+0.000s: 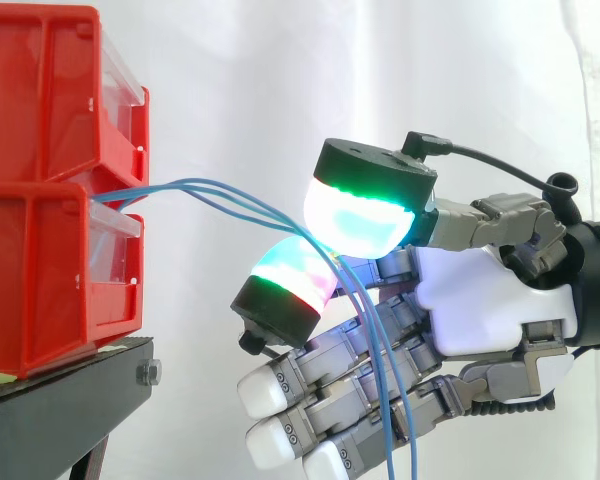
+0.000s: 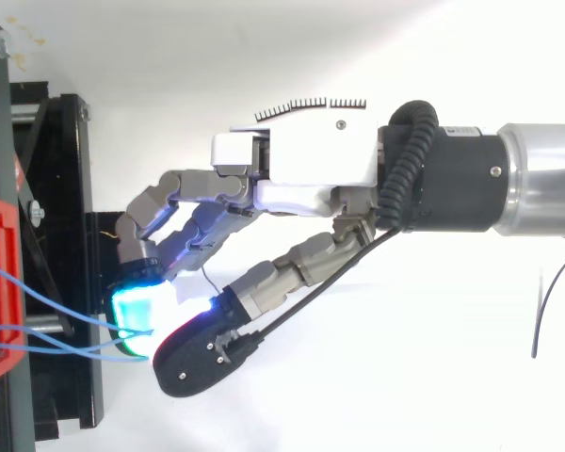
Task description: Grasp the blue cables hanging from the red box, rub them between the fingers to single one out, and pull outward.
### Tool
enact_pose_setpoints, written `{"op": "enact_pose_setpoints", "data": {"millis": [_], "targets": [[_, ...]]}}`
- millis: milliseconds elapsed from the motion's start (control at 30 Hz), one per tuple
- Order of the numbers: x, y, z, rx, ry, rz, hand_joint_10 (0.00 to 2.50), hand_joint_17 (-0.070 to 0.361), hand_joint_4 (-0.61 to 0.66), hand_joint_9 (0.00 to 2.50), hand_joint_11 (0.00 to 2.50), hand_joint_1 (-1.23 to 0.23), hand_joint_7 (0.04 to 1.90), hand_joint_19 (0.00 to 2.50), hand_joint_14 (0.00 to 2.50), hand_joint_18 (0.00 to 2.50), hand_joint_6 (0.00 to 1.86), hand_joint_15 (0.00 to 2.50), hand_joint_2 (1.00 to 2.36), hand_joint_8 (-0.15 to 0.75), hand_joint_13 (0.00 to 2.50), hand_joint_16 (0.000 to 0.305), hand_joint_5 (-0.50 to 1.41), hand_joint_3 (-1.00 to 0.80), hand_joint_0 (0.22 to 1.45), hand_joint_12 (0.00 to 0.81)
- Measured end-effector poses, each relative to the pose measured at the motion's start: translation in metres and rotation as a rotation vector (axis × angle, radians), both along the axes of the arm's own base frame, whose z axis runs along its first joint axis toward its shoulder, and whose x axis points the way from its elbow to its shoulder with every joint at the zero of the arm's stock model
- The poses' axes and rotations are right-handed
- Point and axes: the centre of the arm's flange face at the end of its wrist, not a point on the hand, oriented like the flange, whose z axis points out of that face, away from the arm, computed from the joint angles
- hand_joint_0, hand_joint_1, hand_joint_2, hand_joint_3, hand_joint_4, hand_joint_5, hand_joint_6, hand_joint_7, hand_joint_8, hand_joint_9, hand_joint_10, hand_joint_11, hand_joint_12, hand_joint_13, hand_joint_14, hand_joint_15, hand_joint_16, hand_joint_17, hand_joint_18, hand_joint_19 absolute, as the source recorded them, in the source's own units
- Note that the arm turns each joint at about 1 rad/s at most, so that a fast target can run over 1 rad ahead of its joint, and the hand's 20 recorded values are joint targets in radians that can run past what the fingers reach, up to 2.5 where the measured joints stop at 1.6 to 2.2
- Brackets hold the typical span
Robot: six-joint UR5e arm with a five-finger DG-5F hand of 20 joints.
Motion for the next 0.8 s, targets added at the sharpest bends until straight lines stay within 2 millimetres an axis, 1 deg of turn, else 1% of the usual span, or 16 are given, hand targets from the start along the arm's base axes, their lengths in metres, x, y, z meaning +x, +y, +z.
{"op": "enact_pose_setpoints", "data": {"millis": [100,200,267,367,433,500,533,667,800], "targets": [[-0.0001,-0.0001,-0.0001,0.000,0.001,0.000,0.01,0.091,-0.04,0.65,0.25,-0.97,0.96,0.23,0.01,0.58,0.91,0.22,1.01,0.281,0.59,0.040,-0.20,-0.39,0.82,0.368],[-0.0003,-0.0001,-0.0007,0.000,0.003,0.000,0.01,0.091,-0.02,0.65,0.26,-0.99,0.94,0.21,0.01,0.59,0.91,0.22,1.00,0.282,0.59,0.040,-0.20,-0.47,0.82,0.367],[-0.0004,-0.0002,-0.0008,0.000,0.004,0.000,0.01,0.091,-0.01,0.64,0.25,-0.99,0.94,0.20,0.01,0.60,0.91,0.21,1.00,0.282,0.60,0.040,-0.20,-0.50,0.81,0.366],[-0.0008,-0.0001,-0.0012,-0.001,0.008,0.000,0.01,0.090,0.00,0.64,0.25,-0.99,0.95,0.19,0.01,0.62,0.91,0.21,1.00,0.288,0.60,0.040,-0.19,-0.50,0.74,0.364],[-0.0009,-0.0002,-0.0012,-0.001,0.009,0.000,0.01,0.090,0.01,0.65,0.25,-0.97,0.95,0.21,0.01,0.62,0.91,0.21,1.00,0.298,0.60,0.040,-0.19,-0.50,0.68,0.362],[-0.0010,-0.0001,-0.0010,-0.001,0.009,0.000,0.01,0.091,0.02,0.66,0.25,-0.96,0.95,0.21,0.01,0.62,0.91,0.22,1.00,0.299,0.61,0.040,-0.19,-0.50,0.65,0.364],[-0.0010,-0.0002,-0.0010,-0.001,0.009,0.000,0.01,0.091,0.03,0.66,0.26,-0.94,0.96,0.22,0.01,0.62,0.91,0.22,1.00,0.302,0.61,0.040,-0.19,-0.50,0.62,0.364],[-0.0011,-0.0001,-0.0010,-0.001,0.009,0.000,0.01,0.094,0.05,0.69,0.26,-0.89,0.96,0.24,0.01,0.63,0.90,0.23,1.00,0.316,0.62,0.042,-0.18,-0.50,0.57,0.374],[-0.0011,-0.0001,-0.0009,-0.001,0.009,0.000,0.01,0.097,0.04,0.72,0.25,-0.79,1.00,0.25,0.01,0.63,0.89,0.23,1.00,0.325,0.62,0.043,-0.17,-0.50,0.55,0.379]]}}
